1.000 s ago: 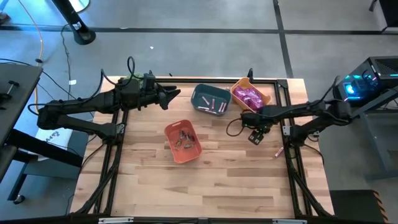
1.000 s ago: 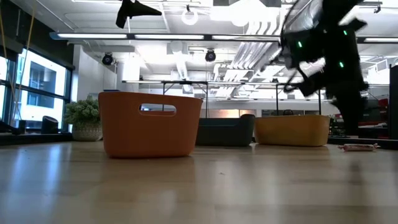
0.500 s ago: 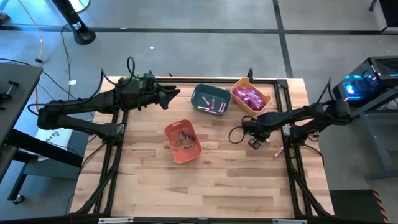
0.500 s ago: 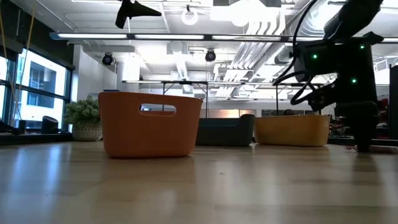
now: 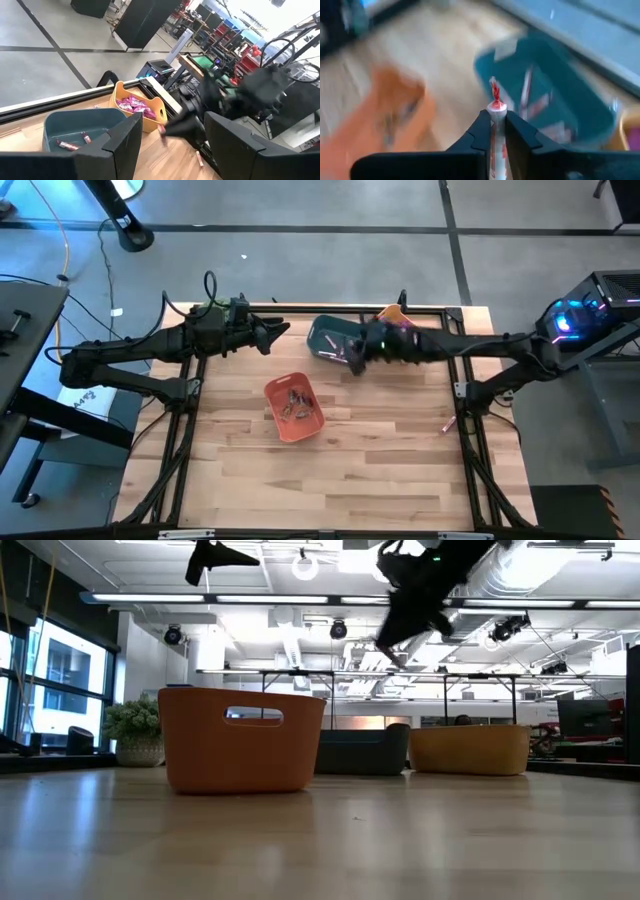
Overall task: Sort candy
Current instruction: Put the top red candy into the blue bin, then put the red candy into the blue bin
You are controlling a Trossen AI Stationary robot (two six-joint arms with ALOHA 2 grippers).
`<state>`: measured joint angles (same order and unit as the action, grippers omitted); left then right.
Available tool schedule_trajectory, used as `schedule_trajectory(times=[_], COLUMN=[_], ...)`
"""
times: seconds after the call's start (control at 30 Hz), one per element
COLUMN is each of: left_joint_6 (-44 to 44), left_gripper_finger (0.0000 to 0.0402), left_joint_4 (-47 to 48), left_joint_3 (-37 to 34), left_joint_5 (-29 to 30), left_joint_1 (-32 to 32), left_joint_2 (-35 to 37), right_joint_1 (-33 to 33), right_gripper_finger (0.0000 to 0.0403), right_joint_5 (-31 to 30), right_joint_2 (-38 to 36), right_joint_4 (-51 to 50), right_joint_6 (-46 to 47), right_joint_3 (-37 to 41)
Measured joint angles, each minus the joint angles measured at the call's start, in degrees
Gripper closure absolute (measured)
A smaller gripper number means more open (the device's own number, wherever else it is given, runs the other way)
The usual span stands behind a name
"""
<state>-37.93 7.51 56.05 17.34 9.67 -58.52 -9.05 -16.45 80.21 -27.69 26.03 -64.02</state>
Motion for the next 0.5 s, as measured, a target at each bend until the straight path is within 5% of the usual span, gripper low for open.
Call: schedule_trajectory(times=[0.17, 0.3, 0.5], left_joint_6=[0.0, 0.0, 0.5], left_gripper_finger=[0.0193, 0.0193, 0.0193], left_joint_4=[0.0, 0.2, 0.4], left_joint_3=[0.0, 0.0, 0.0], left_joint_5=[-0.1, -0.2, -0.5], left_joint_1=[0.0, 0.0, 0.0], left_joint_2=[0.0, 0.0, 0.0], right_joint_1=[-6.4, -9.5, -9.6], right_gripper_finger=[0.0347, 0.0293, 0.0231], right_joint_5=[1.2, 6.7, 7.2], right_joint_2=[3.3, 4.1, 1.0], right_joint_4=[10.8, 10.3, 5.8], right_joint_6=[-0.8, 0.4, -0.4], right_joint_3=[-0.5, -0.5, -0.5])
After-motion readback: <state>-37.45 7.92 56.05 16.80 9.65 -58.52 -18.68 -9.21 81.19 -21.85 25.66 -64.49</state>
